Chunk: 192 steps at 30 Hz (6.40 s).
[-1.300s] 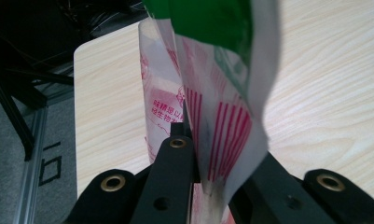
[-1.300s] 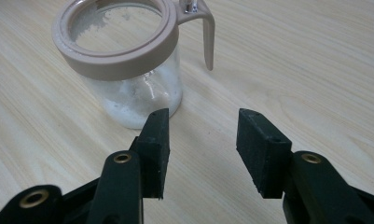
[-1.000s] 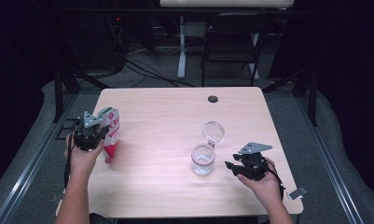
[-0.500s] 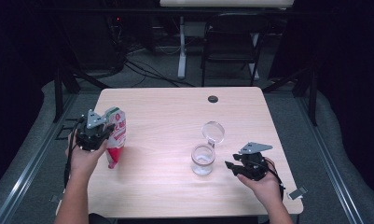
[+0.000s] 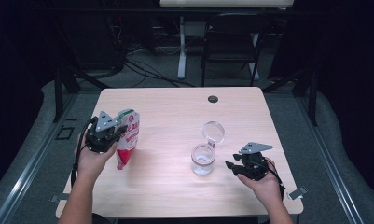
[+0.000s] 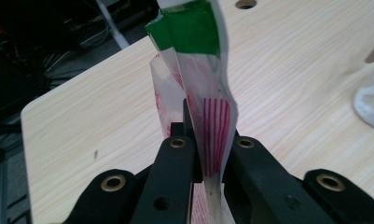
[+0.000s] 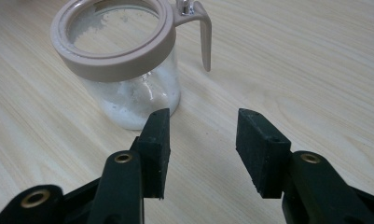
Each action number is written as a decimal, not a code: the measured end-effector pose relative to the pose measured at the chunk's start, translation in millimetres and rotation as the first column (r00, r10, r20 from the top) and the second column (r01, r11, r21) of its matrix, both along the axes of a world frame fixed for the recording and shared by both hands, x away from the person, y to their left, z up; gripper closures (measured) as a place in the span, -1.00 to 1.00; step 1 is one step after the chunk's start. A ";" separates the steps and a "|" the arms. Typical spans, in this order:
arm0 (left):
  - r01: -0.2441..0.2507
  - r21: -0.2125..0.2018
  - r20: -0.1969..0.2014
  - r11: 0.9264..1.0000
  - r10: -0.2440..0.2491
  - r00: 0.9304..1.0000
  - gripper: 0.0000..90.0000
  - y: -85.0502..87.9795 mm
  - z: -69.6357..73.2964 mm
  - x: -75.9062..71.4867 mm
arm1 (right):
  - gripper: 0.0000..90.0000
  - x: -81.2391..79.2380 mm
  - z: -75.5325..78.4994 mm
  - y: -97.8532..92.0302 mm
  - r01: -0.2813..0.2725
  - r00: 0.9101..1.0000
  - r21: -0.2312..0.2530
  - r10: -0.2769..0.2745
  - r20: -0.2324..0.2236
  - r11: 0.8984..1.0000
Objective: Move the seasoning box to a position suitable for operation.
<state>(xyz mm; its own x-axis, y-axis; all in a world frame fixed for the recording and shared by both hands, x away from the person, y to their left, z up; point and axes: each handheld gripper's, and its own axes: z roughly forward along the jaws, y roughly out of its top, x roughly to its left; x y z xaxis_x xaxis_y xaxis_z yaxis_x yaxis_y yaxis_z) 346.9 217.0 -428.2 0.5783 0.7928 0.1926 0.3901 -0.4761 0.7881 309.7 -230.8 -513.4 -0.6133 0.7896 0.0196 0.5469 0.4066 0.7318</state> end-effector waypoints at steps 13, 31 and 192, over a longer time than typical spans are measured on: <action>0.159 -0.014 -0.010 0.987 -0.159 0.987 1.00 -37.0 0.9 -11.8 | 0.22 -0.2 1.5 -1.0 -0.002 1.000 -0.001 0.002 0.003 1.000; 0.360 0.016 -0.058 0.933 -0.358 0.932 1.00 -74.4 -11.3 -23.7 | 0.32 -5.0 11.6 6.0 -0.039 0.998 -0.024 0.040 0.040 0.999; 0.227 -0.026 -0.206 0.974 -0.227 0.952 0.19 -70.2 -145.4 -32.2 | 0.24 1.5 57.7 130.2 -0.456 0.879 -0.098 0.465 0.106 0.885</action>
